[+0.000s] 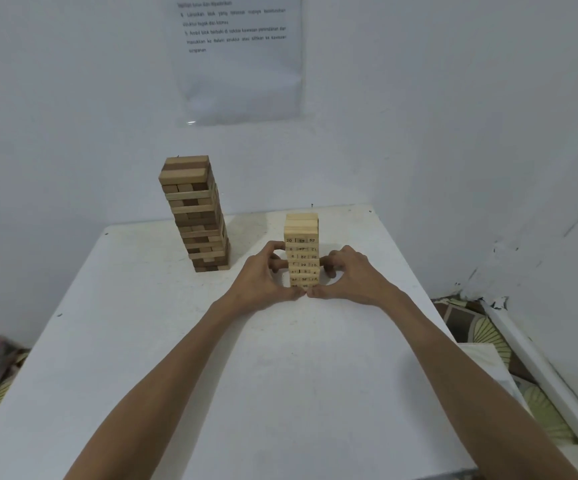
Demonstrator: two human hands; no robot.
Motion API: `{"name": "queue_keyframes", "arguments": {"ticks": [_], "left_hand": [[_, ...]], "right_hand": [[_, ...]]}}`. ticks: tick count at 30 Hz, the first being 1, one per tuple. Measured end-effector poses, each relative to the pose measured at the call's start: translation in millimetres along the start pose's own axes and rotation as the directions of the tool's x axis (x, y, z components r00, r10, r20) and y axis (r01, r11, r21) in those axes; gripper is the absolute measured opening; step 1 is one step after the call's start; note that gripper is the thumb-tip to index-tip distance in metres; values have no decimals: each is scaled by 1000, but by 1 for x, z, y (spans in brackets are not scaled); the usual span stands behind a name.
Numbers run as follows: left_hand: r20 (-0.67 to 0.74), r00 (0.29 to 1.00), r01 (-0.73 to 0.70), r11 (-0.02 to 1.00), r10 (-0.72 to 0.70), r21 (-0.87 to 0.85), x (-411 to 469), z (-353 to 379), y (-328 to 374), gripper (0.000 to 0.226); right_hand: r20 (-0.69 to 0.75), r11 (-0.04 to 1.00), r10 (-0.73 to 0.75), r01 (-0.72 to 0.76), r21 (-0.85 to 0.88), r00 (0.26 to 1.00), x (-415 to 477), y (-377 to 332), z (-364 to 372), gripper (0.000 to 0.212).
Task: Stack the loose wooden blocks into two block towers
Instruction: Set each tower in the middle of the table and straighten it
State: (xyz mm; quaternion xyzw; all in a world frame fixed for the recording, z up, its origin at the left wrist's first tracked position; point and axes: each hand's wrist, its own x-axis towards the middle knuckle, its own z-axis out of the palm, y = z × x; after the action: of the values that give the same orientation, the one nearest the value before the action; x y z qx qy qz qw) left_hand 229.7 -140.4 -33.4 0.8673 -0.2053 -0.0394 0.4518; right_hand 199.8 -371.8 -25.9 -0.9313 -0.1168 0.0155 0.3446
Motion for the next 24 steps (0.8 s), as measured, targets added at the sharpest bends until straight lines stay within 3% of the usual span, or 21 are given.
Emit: {"name": "queue_keyframes", "arguments": {"ticks": [4, 17, 24], "left_hand": [[-22, 1000, 22, 1000, -23, -19, 14, -6, -9, 77], [-35, 998, 52, 998, -53, -29, 54, -16, -22, 80], [-52, 998, 45, 999, -46, -28, 56, -15, -27, 83]], "right_hand": [[3, 999, -32, 32, -37, 999, 30, 11, 6, 56], [4, 996, -63, 63, -62, 998, 84, 29, 2, 68], [5, 996, -66, 66, -63, 998, 85, 32, 1, 54]]}}
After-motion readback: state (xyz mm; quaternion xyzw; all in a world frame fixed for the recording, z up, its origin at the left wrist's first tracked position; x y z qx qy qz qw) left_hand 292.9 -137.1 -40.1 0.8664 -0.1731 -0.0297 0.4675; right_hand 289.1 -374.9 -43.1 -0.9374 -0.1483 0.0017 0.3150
